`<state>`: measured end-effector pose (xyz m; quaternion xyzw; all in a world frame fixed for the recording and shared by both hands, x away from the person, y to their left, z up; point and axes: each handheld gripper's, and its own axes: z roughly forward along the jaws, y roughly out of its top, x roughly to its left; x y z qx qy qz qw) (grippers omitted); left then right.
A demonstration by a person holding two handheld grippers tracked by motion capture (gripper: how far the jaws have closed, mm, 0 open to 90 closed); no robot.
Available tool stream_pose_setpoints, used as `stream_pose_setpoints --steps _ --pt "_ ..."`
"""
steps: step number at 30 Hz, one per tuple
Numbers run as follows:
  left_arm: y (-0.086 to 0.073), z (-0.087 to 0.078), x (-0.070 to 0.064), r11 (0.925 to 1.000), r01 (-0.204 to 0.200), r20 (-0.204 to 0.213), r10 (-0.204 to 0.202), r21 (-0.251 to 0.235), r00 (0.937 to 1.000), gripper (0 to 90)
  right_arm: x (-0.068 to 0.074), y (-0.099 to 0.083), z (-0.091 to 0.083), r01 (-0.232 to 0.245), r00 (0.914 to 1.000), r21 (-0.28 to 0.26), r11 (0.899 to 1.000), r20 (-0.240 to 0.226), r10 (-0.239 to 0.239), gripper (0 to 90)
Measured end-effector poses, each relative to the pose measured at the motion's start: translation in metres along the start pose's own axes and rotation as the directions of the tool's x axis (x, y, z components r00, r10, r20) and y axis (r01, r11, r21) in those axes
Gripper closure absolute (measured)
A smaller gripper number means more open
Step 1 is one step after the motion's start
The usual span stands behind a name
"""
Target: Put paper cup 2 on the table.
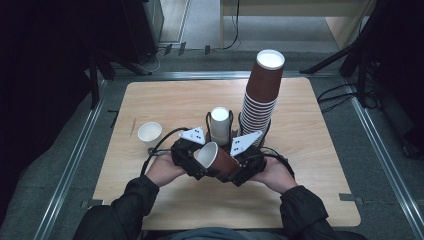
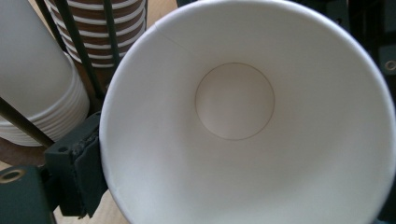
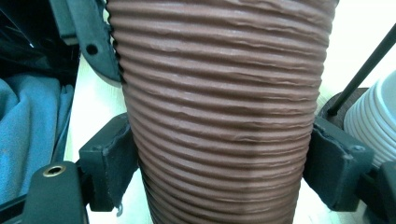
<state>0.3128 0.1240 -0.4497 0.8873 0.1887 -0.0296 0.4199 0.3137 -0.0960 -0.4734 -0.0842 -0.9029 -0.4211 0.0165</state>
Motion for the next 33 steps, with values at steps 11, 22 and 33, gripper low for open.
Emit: stream_pose_setpoints --steps 11,22,33 --pt "0.002 -0.001 -0.001 1.0 0.002 -0.006 -0.002 -0.002 1.0 6.2 0.0 0.0 0.0 -0.005 1.0 -0.001 1.0 -0.003 0.005 19.1" --pt "0.003 -0.007 0.003 0.9982 0.059 -0.012 -0.059 0.004 0.9982 6.9 0.0 -0.001 0.002 -0.043 0.9988 0.022 0.999 0.023 0.042 17.1" --pt "0.001 -0.023 0.006 0.9981 0.06 -0.038 -0.061 -0.008 0.9974 7.0 -0.002 -0.005 -0.002 -0.063 0.9973 0.034 0.997 0.039 0.062 16.7"
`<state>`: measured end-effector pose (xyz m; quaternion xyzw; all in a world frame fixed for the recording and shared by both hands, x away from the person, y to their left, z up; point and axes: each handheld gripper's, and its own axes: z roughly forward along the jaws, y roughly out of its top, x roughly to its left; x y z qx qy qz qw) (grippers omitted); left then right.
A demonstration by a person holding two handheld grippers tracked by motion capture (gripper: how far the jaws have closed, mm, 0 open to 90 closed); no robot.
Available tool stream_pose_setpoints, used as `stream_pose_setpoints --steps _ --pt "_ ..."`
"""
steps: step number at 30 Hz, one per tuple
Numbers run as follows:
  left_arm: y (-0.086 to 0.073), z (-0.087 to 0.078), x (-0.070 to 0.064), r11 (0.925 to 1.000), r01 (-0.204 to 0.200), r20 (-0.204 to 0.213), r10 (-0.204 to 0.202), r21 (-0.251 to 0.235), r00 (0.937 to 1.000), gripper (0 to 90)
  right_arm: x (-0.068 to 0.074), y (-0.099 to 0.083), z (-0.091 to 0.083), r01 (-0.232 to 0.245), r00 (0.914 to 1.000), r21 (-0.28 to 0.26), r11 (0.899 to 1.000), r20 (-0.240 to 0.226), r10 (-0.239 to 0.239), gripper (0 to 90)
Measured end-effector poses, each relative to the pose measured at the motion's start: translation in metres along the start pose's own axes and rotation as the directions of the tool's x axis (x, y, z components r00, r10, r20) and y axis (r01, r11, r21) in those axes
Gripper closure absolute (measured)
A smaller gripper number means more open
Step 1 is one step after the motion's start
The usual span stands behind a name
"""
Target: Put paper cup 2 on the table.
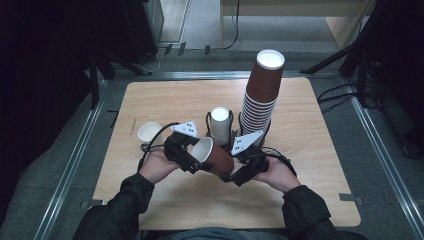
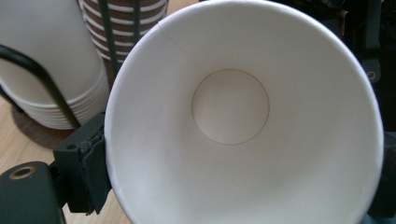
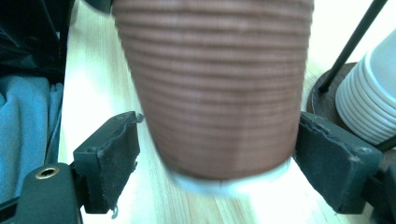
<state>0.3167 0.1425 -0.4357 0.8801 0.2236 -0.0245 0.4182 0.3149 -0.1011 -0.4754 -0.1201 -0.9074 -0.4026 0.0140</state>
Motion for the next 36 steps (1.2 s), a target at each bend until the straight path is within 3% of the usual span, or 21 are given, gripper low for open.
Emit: stream_pose_setpoints --steps 7,14,20,31,33,36 --pt "-0.003 -0.01 0.004 0.9998 -0.007 -0.034 0.008 0.016 0.9994 7.0 -0.002 -0.003 -0.006 -0.012 0.9999 0.008 1.0 0.001 0.012 16.7" --pt "-0.007 -0.013 0.005 0.9969 -0.03 -0.058 0.035 0.073 0.9977 7.0 -0.003 -0.006 -0.011 -0.028 0.9996 0.02 0.999 0.006 0.027 16.7" --pt "-0.009 -0.018 0.006 0.9919 -0.049 -0.088 0.06 0.117 0.9944 7.0 -0.003 -0.009 -0.015 -0.057 0.9977 0.017 0.998 0.039 0.056 16.8" --pt "-0.023 -0.037 0.011 0.9794 -0.036 -0.144 0.065 0.199 0.9874 7.0 -0.006 -0.018 -0.026 -0.094 0.9916 0.009 0.996 0.09 0.093 16.8" --pt "-0.026 -0.04 0.013 0.9748 -0.032 -0.167 0.07 0.221 0.9834 7.0 -0.006 -0.019 -0.027 -0.094 0.9911 0.013 0.996 0.096 0.092 16.8" --pt "-0.029 -0.046 0.015 0.9761 -0.013 -0.171 0.051 0.217 0.9839 7.0 -0.007 -0.02 -0.029 -0.09 0.9915 0.015 0.996 0.095 0.089 16.8"
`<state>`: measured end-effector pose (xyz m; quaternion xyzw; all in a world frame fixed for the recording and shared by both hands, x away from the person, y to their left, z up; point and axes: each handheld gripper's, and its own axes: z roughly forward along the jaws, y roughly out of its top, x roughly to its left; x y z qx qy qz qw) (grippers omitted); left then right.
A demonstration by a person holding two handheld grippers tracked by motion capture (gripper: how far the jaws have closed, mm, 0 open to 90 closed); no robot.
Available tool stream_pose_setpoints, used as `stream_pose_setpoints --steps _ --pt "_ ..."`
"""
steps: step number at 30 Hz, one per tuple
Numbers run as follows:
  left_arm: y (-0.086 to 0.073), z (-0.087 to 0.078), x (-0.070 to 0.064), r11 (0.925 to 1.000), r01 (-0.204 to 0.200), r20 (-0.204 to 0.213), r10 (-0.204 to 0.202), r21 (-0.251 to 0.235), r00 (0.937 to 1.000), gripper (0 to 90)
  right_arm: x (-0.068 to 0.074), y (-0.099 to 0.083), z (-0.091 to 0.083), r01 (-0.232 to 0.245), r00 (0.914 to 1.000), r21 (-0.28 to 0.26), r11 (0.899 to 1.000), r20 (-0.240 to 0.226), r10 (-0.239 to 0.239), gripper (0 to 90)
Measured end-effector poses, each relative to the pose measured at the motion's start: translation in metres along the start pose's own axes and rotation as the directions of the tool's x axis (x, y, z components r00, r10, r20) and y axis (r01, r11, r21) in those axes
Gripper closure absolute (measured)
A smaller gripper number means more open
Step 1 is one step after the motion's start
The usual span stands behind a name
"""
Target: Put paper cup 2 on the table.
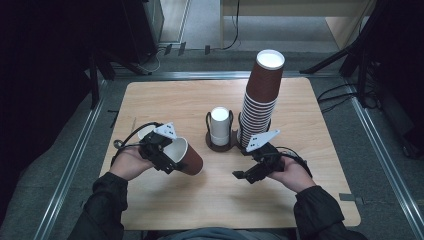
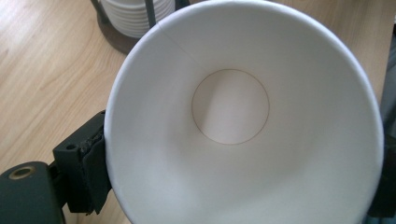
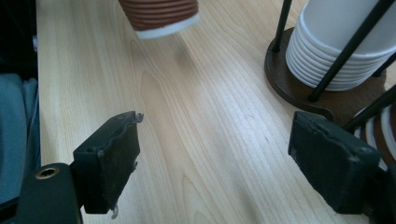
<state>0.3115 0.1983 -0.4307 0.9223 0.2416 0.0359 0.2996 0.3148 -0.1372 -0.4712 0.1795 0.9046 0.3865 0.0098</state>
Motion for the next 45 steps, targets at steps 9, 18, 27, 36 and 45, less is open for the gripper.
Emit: stream_pose_setpoints --steps 9,18,27,36,45 --pt "-0.013 -0.007 0.002 0.999 0.012 -0.034 -0.01 0.043 0.9994 7.0 -0.006 -0.004 -0.004 -0.016 0.9998 0.015 1.0 0.013 0.016 16.8" --pt "-0.032 -0.019 0.012 0.9944 0.049 -0.093 -0.04 0.093 0.9949 6.9 -0.011 -0.004 -0.004 -0.018 0.9998 0.02 1.0 0.008 0.018 16.8" --pt "-0.051 -0.026 0.021 0.984 0.101 -0.152 -0.079 0.147 0.9852 6.8 -0.014 -0.002 -0.001 -0.011 0.9999 0.024 1.0 0.001 0.011 16.8" --pt "-0.066 -0.034 0.031 0.9691 0.17 -0.192 -0.135 0.179 0.972 6.3 -0.015 -0.002 -0.001 -0.008 1.0 0.033 0.999 0.0 0.008 16.8" --pt "-0.076 -0.033 0.038 0.9495 0.215 -0.247 -0.158 0.228 0.9561 5.9 -0.015 -0.003 0.001 -0.005 1.0 0.038 0.999 0.006 0.005 16.8"
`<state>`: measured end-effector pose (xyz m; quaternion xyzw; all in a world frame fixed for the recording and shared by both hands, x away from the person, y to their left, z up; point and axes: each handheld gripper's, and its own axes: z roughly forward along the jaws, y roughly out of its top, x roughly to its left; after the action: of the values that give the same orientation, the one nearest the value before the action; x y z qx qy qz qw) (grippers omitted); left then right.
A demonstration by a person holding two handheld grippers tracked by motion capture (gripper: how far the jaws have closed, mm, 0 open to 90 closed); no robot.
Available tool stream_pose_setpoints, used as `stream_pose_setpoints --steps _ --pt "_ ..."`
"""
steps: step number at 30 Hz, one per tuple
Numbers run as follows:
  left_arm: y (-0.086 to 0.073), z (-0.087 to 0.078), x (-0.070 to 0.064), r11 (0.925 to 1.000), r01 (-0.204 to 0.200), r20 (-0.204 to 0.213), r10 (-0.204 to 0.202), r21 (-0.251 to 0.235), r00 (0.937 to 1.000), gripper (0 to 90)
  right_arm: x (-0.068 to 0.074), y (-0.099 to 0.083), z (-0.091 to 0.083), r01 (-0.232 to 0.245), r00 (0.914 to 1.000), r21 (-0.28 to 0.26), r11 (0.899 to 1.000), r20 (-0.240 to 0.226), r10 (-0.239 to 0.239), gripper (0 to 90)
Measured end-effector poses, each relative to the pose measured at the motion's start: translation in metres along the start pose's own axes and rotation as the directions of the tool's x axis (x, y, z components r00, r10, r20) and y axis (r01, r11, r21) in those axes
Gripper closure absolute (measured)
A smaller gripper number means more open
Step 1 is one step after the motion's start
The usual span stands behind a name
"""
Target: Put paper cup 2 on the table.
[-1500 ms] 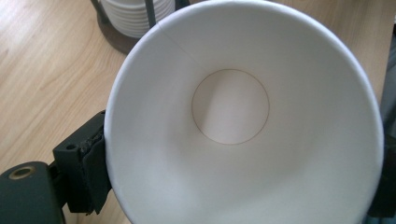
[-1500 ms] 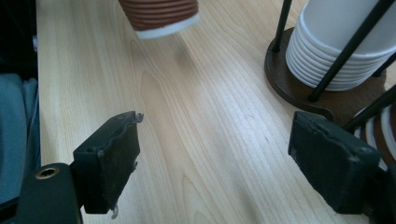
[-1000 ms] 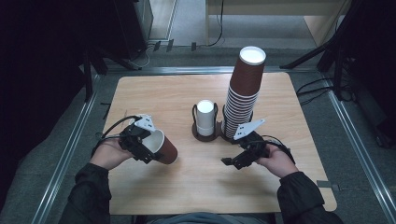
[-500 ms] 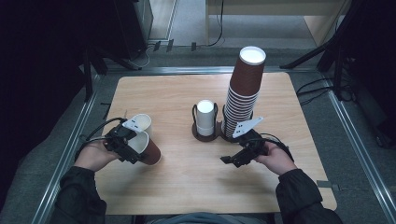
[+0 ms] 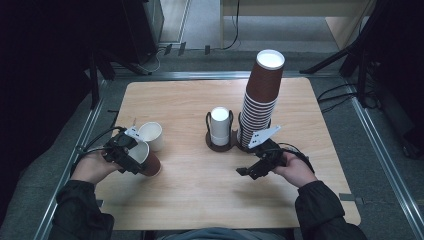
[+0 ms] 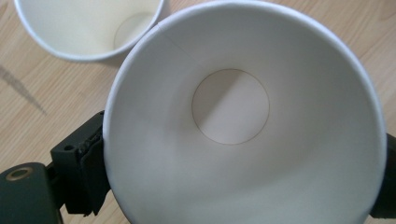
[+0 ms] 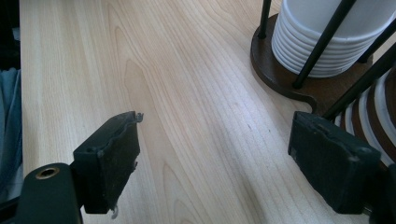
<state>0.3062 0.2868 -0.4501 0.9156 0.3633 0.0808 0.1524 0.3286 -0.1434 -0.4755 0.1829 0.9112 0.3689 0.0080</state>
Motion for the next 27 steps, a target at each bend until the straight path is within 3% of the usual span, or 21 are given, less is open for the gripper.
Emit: stream_pose_setpoints --steps 4,12,27 --pt "-0.0003 0.0005 0.0008 0.9999 0.014 -0.019 -0.015 -0.006 0.9997 5.4 -0.0005 0.0 -0.0003 -0.001 1.0 -0.002 1.0 0.0 0.001 16.8" --pt "0.0037 0.0038 -0.0034 0.9996 -0.021 -0.037 0.02 -0.02 0.9991 4.4 -0.0005 0.0001 -0.0004 -0.002 1.0 -0.003 1.0 0.0 0.002 16.8" --pt "0.0046 0.005 -0.0037 0.9975 -0.032 0.014 0.033 -0.063 0.9994 0.3 -0.001 0.0002 -0.0011 -0.003 1.0 -0.006 1.0 0.001 0.003 16.8"
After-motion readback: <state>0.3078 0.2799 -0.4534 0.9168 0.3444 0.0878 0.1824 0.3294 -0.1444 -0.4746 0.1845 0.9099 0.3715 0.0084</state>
